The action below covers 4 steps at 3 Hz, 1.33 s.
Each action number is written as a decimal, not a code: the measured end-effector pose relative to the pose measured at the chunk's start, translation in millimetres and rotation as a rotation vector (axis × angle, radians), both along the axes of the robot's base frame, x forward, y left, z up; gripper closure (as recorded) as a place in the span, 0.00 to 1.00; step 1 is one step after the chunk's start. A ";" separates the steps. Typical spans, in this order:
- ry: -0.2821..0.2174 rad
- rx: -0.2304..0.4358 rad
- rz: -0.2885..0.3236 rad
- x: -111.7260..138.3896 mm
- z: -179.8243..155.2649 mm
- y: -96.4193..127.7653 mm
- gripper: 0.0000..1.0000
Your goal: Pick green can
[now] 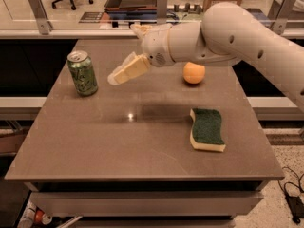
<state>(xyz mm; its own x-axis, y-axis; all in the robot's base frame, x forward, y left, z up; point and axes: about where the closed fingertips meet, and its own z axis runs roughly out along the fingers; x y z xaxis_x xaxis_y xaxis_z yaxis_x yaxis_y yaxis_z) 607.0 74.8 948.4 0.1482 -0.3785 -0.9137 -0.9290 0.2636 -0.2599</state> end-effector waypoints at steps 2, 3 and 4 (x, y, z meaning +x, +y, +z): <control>0.022 0.105 0.024 14.0 -30.5 42.6 0.00; 0.043 0.162 0.031 18.9 -42.5 56.0 0.00; 0.077 0.193 0.050 22.5 -49.8 71.5 0.00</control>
Offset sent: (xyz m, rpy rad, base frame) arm 0.0237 0.0610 -0.0508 0.1884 0.0498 0.0313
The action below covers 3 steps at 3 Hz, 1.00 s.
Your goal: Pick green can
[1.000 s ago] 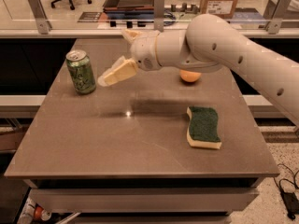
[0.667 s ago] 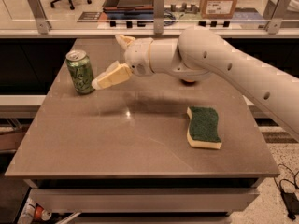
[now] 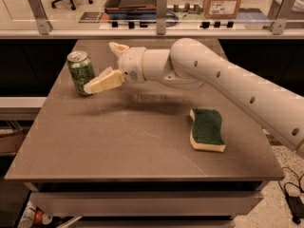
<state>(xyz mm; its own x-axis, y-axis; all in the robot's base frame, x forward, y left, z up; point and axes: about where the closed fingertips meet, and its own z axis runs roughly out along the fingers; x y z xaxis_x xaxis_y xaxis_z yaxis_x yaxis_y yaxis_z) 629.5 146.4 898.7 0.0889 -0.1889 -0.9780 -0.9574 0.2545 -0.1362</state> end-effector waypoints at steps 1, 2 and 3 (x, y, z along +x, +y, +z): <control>0.032 0.021 0.024 -0.8 -3.0 18.8 0.00; 0.052 0.043 0.043 -2.0 -5.1 36.8 0.00; 0.052 0.077 0.069 -2.6 -12.4 52.8 0.18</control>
Offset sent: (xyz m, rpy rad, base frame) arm -0.0009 0.0542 -0.0080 0.0703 0.0771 0.0574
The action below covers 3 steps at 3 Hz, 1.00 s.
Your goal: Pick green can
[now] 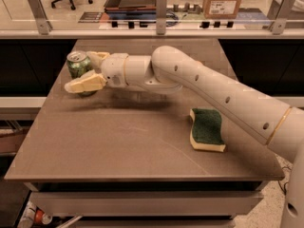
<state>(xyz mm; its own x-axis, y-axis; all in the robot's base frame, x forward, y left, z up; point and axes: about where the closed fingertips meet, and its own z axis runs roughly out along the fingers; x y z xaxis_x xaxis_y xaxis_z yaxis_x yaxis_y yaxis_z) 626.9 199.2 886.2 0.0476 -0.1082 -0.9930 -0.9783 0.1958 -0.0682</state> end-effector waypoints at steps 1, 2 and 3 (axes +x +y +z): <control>0.000 0.000 0.004 -1.3 -0.1 2.3 0.41; 0.000 0.001 0.009 -2.6 0.2 4.7 0.64; 0.000 0.001 0.013 -3.9 0.5 6.9 0.88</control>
Offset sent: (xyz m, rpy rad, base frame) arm -0.0012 0.0022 -0.0002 0.0003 -0.0002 0.0043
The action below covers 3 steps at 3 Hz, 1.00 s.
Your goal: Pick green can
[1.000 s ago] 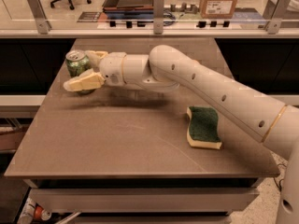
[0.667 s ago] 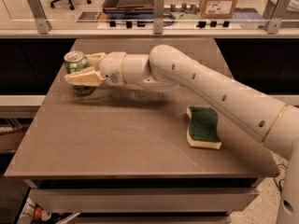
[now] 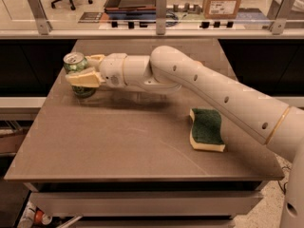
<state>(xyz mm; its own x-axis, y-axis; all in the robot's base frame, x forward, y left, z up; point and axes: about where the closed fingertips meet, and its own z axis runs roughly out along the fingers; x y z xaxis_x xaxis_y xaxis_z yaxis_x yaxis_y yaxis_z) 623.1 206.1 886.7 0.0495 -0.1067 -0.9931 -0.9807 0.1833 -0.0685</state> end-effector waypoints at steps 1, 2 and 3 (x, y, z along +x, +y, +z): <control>0.000 0.000 0.004 -1.2 0.3 2.2 1.00; -0.002 0.001 0.003 -2.1 2.2 2.2 1.00; -0.005 -0.009 -0.012 -3.8 18.4 -3.8 1.00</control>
Offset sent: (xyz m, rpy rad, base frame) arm -0.0011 0.0020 0.0003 0.0003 -0.0001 0.0036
